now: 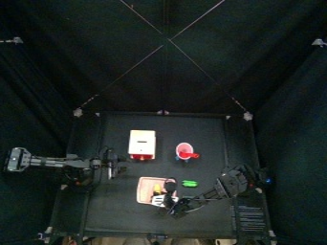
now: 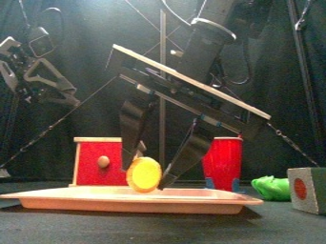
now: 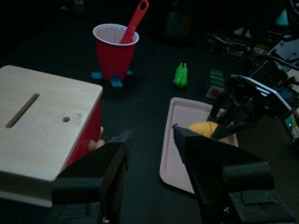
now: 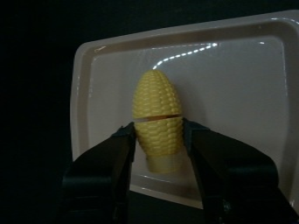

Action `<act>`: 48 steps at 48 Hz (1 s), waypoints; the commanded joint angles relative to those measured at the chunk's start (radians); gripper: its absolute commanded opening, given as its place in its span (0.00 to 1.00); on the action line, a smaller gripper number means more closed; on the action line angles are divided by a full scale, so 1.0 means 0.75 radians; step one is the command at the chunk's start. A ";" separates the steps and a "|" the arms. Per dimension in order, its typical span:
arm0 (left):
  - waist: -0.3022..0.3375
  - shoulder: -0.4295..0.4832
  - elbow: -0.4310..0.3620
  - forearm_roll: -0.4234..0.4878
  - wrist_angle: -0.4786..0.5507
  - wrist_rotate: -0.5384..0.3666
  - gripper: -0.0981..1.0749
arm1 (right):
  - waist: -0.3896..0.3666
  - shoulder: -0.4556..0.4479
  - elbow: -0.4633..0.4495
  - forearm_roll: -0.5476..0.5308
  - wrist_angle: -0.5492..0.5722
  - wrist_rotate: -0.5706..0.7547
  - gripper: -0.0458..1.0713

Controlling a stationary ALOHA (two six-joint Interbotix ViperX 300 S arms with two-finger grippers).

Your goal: Reorient corn for cutting

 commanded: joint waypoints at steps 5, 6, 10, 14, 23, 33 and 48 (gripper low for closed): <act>-0.002 0.002 -0.012 0.000 -0.004 0.002 0.78 | 0.000 -0.031 -0.031 0.002 -0.002 0.002 0.71; -0.002 0.002 -0.012 0.000 -0.004 0.002 0.78 | -0.002 -0.031 -0.031 0.000 -0.004 0.002 0.72; -0.002 0.002 -0.012 0.002 -0.006 0.002 0.78 | -0.002 -0.031 -0.035 0.000 -0.002 0.002 0.77; -0.002 0.002 -0.010 0.000 -0.004 0.002 0.78 | -0.002 -0.031 -0.035 0.002 -0.002 0.002 0.80; -0.002 0.002 -0.010 0.002 -0.004 0.004 0.78 | -0.002 -0.031 -0.039 0.002 -0.002 0.002 0.84; -0.002 0.002 -0.010 0.000 -0.004 0.004 0.78 | -0.002 -0.031 -0.043 0.002 0.000 0.002 0.84; -0.002 0.002 -0.010 0.002 -0.004 0.004 0.78 | 0.000 -0.051 -0.047 -0.004 -0.010 -0.002 0.84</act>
